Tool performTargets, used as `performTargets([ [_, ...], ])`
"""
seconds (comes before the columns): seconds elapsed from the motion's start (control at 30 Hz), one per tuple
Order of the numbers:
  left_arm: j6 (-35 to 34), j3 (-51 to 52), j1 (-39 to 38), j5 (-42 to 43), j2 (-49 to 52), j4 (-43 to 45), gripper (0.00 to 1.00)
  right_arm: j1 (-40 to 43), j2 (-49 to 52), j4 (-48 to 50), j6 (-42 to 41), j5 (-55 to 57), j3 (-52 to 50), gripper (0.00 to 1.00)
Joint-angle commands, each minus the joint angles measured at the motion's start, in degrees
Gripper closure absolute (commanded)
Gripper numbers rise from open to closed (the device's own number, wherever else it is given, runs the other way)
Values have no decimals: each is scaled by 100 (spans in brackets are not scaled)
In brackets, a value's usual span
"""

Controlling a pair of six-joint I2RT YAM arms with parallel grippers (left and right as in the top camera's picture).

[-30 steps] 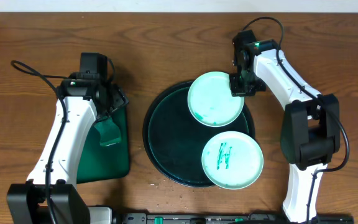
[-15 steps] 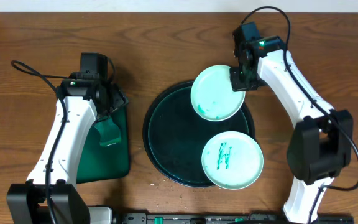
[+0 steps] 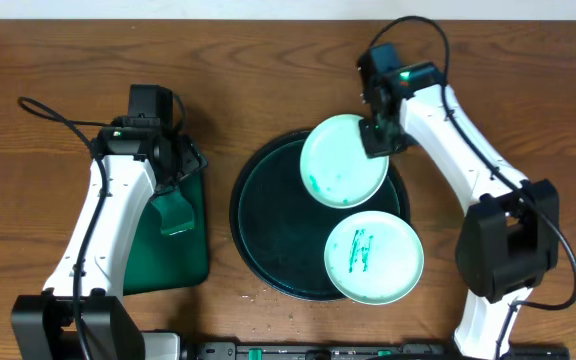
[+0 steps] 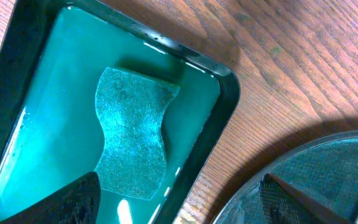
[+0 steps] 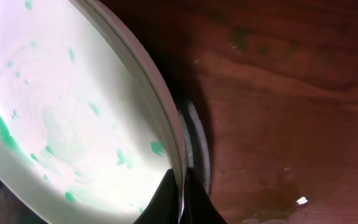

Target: Clean dirty plates on tray and stack at the side

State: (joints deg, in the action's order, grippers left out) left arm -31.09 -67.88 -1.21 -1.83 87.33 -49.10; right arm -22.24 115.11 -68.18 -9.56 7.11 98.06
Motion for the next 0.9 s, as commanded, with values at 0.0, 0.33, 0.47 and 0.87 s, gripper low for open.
performTargets([
  [0.0,35,-83,28,-2,-13,-33,18,-269,-70,-85,151,-2,17,99],
  [0.33,37,-83,28,-4,-13,-74,18,-496,-66,-334,-68,201,15,99],
  [0.47,35,-83,28,-2,-13,-70,18,-553,-66,-496,-66,210,17,99],
  [0.87,37,-83,28,-4,-13,-72,18,-1014,162,-911,63,205,11,99],
])
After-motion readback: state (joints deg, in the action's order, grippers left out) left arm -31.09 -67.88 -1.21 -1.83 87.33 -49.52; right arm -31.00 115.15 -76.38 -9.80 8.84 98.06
